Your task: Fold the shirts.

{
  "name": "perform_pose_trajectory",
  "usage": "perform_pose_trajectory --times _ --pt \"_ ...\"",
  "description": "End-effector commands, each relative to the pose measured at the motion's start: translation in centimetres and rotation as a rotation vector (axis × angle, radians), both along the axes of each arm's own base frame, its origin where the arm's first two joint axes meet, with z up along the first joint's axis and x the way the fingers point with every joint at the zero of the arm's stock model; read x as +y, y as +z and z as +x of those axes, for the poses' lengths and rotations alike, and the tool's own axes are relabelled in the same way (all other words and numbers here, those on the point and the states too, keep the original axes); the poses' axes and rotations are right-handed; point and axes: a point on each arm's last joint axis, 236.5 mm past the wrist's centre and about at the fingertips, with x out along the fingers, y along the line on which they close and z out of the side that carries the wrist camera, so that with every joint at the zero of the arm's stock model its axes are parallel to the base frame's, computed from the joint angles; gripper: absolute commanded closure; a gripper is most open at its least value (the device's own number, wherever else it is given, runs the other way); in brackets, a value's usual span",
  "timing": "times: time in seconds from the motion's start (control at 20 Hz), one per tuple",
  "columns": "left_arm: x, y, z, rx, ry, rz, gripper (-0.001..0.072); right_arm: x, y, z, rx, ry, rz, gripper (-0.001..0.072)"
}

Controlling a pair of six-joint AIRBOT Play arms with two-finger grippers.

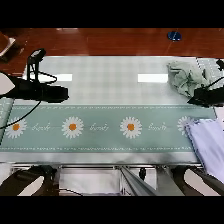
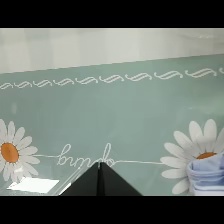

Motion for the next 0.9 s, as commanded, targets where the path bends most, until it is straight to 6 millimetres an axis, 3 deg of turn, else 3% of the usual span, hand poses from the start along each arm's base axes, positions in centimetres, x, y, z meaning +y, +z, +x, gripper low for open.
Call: perform_pose_trajectory --times 0.0,0.65,0.85 --pt "0.0 0.0 0.0 -0.001 -0.001 0.000 0.0688 0.0 0.0 0.0 -0.001 0.000 0.000 0.0689" --pt "0.0 0.1 0.1 -0.004 0.001 -0.001 0.0688 -0.1 0.1 0.3 -0.011 -0.005 -0.003 0.0689" --pt "0.0 2.0 4.3 -0.177 0.068 -0.037 0.0688 -1.7 0.9 3.6 -0.149 -0.069 -0.052 0.0689"
